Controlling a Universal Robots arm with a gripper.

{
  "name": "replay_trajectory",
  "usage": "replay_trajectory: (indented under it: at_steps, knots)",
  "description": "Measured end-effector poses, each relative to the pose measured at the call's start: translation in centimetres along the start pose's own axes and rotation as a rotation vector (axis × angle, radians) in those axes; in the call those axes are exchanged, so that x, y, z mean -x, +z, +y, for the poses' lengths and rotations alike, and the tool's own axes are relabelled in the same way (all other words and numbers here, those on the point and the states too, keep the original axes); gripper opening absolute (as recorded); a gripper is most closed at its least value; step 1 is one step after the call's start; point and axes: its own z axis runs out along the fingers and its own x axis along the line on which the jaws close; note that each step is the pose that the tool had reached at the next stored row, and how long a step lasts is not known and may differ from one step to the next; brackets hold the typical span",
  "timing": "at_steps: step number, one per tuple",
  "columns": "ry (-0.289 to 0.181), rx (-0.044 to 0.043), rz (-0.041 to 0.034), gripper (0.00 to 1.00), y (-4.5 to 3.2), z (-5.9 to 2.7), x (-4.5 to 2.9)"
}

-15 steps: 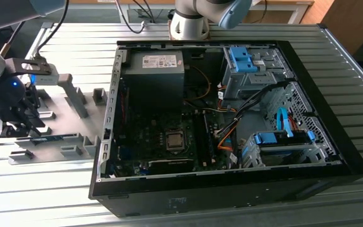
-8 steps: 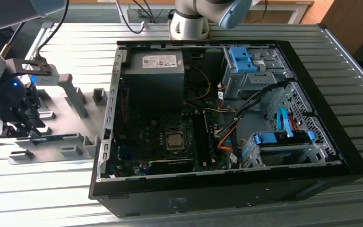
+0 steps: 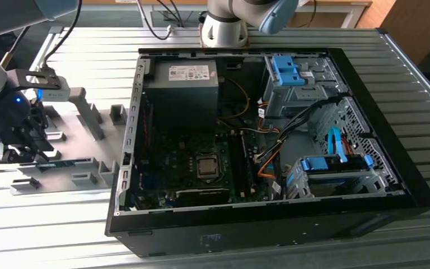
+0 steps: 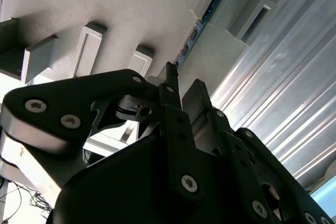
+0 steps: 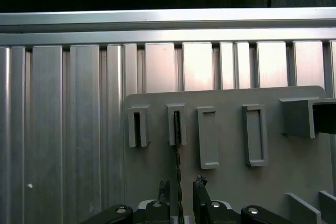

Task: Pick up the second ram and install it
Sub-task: 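Pick up the second ram and move it above second insertion slot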

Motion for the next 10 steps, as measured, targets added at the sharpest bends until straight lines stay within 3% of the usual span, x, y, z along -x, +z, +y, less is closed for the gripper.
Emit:
replay_trajectory:
  at_steps: [1, 10]
  knots:
    - [0.0, 0.0, 0.0, 0.31, 0.51, -0.01, -0.01]
    - [0.0, 0.0, 0.0, 0.31, 0.63, -0.01, -0.01]
